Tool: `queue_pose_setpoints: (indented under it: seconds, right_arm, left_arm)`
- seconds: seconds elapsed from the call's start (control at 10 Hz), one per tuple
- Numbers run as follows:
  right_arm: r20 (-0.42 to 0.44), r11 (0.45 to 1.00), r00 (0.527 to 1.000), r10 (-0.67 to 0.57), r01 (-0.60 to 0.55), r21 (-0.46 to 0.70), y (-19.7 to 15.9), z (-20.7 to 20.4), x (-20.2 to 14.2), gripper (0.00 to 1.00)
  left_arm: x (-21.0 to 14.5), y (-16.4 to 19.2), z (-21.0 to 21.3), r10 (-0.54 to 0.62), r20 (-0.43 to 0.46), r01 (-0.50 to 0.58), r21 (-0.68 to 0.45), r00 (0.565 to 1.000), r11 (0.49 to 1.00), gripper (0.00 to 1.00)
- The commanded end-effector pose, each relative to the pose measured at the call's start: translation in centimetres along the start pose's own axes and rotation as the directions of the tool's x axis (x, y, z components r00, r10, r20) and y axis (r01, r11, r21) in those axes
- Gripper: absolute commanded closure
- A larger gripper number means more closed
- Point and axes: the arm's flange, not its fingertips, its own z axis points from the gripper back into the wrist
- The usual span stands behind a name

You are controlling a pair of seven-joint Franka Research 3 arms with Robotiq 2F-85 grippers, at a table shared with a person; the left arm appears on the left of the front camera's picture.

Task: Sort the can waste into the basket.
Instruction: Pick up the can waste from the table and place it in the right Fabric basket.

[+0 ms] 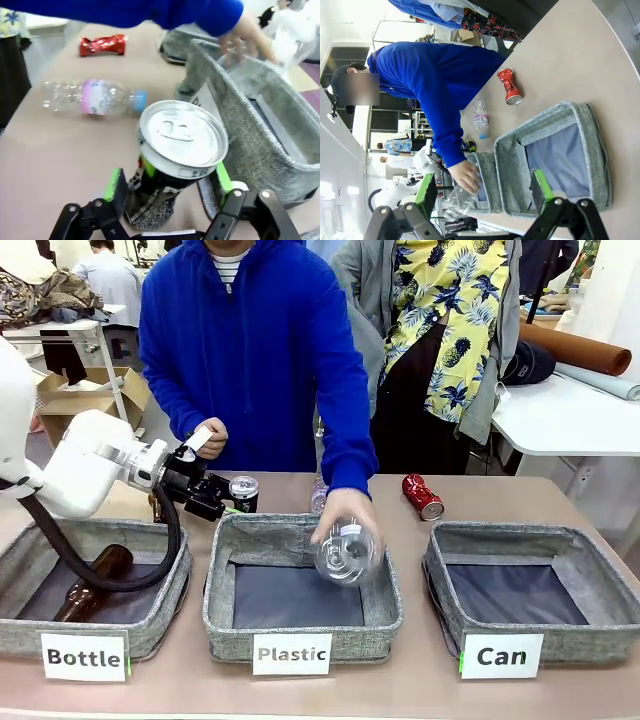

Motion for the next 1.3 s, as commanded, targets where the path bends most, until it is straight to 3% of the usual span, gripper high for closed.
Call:
queue_pose_setpoints:
  seconds: [0.0,0.1,0.2,0.3,0.4,0.9,1.0,1.2]
  right_arm:
    - [0.016,0.999,1.0,0.025,-0.026,0.029,-0.1,-0.2,0.2,0.0]
    - [0.016,0.999,1.0,0.025,-0.026,0.029,-0.1,-0.2,0.2,0.0]
    - [0.016,0.999,1.0,0.025,-0.026,0.029,-0.1,-0.2,0.2,0.0]
    - [0.016,0.999,1.0,0.025,-0.026,0.029,-0.1,-0.2,0.2,0.0]
    - [0.016,0.999,1.0,0.025,-0.026,0.029,-0.1,-0.2,0.2,0.0]
    - [0.016,0.999,1.0,0.025,-0.026,0.029,-0.1,-0.2,0.2,0.0]
    - [0.016,0.999,1.0,0.025,-0.026,0.029,-0.1,-0.2,0.2,0.0]
    - [0.016,0.999,1.0,0.025,-0.026,0.029,-0.1,-0.2,0.2,0.0]
  left_arm:
    - [0.8,1.2,0.3,0.004,0.023,-0.003,-0.044,1.0,0.999,1.0]
    - [0.8,1.3,0.1,-0.007,0.039,0.008,-0.034,0.999,0.999,0.62]
    - [0.8,1.6,-0.1,0.003,0.046,-0.001,-0.046,0.999,0.999,1.0]
    - [0.8,1.5,-0.2,0.007,0.049,-0.005,-0.047,0.999,0.999,0.83]
    - [0.8,1.6,-0.2,0.009,0.05,-0.006,-0.044,0.999,0.999,1.0]
    - [1.6,1.1,2.2,-0.012,0.089,0.012,0.002,0.996,1.0,1.0]
    - [3.0,-0.1,4.7,-0.065,0.107,0.059,0.06,0.992,0.996,1.0]
    - [7.4,-5.9,11.5,-0.215,0.137,0.193,0.16,0.967,0.968,1.0]
